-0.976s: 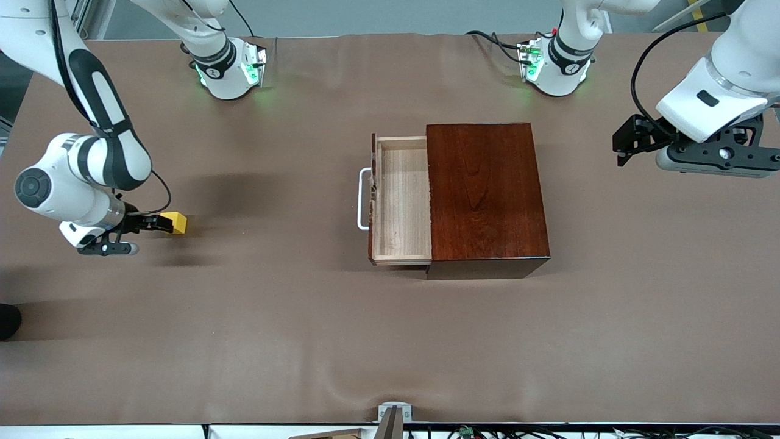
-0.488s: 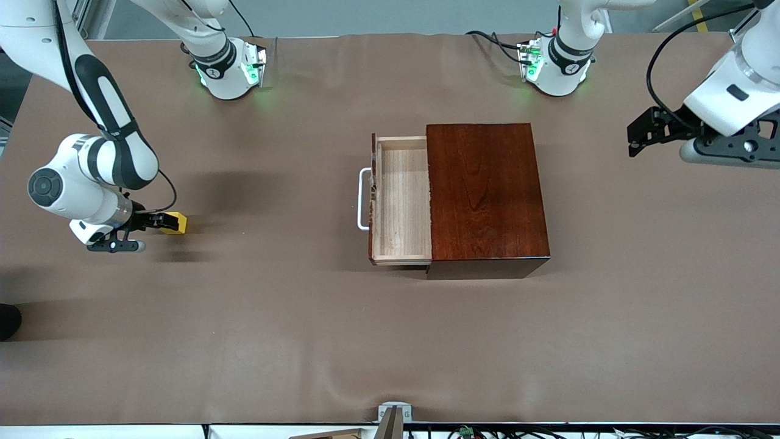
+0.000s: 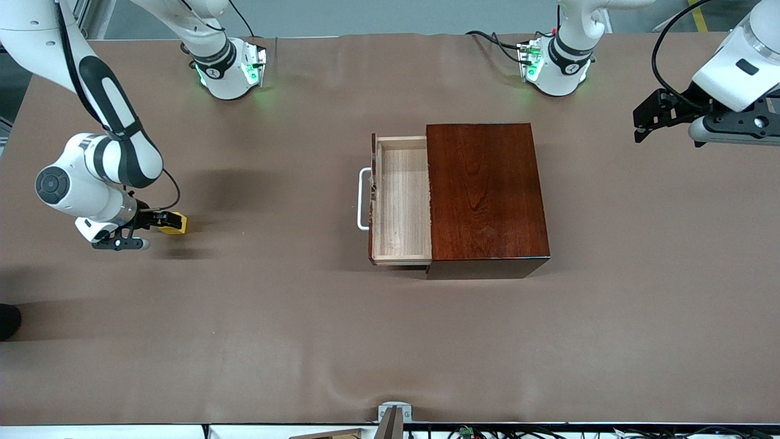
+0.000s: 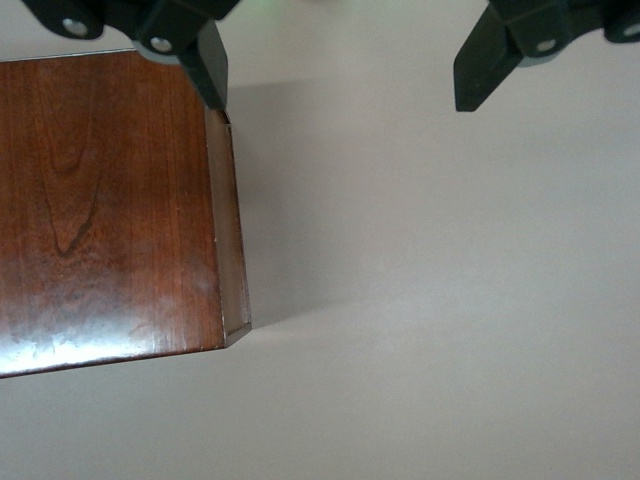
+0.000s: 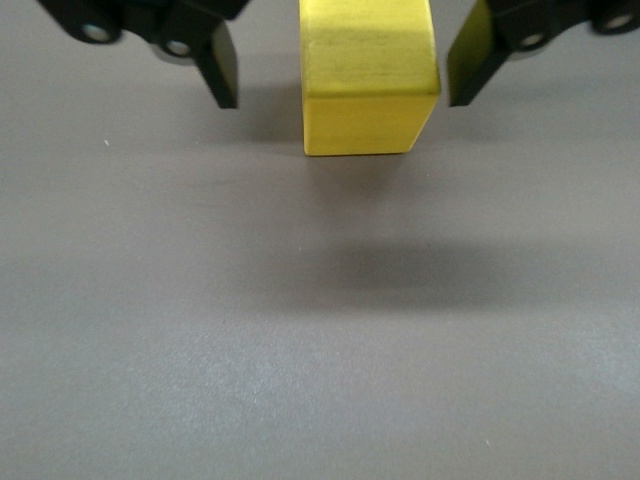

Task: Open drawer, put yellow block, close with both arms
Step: 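Lower the right gripper onto the yellow cube and close on it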

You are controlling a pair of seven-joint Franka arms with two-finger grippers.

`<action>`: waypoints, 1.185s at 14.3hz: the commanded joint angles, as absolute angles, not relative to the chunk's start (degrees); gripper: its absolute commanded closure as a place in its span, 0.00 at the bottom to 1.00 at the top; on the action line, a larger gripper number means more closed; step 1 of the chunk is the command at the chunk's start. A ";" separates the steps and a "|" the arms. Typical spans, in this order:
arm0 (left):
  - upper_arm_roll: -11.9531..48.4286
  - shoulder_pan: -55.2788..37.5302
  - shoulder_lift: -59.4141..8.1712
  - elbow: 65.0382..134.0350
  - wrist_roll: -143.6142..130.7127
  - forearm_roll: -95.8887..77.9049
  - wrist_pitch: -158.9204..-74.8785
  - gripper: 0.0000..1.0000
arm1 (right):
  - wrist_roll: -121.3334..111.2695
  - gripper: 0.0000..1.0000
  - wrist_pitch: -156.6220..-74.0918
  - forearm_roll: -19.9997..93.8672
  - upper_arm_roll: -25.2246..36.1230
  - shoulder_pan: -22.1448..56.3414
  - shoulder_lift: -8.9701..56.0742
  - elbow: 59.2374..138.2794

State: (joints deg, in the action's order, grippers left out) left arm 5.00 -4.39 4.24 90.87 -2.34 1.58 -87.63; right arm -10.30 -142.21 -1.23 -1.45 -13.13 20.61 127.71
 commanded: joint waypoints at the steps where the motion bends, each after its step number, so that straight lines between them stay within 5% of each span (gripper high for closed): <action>1: 5.36 -3.43 5.80 92.37 -2.81 0.70 -88.42 0.00 | -10.72 0.27 -143.35 -1.41 -2.46 -14.50 20.13 129.02; 8: 5.45 -1.06 5.80 91.58 -2.55 0.97 -87.54 0.00 | -10.72 0.48 -144.14 -1.14 -2.46 -14.24 20.13 129.20; 10: 5.27 -0.97 5.80 91.15 -2.72 0.97 -87.02 0.00 | -10.29 0.82 -143.88 -1.14 -2.55 -14.15 20.04 129.11; 12: 5.36 -0.97 5.89 91.14 -2.73 0.97 -85.79 0.00 | -9.93 0.95 -143.26 -1.06 -2.72 -13.98 19.69 129.02; 17: 5.54 -0.97 7.73 92.46 -2.81 0.97 -85.43 0.00 | -3.81 1.00 -135.99 0.34 -6.22 -13.45 15.66 127.80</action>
State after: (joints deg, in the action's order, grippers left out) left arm 5.07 -1.50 5.89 90.93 -2.71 1.58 -85.58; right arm -7.84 -139.80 -0.89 -3.54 -13.10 19.57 127.66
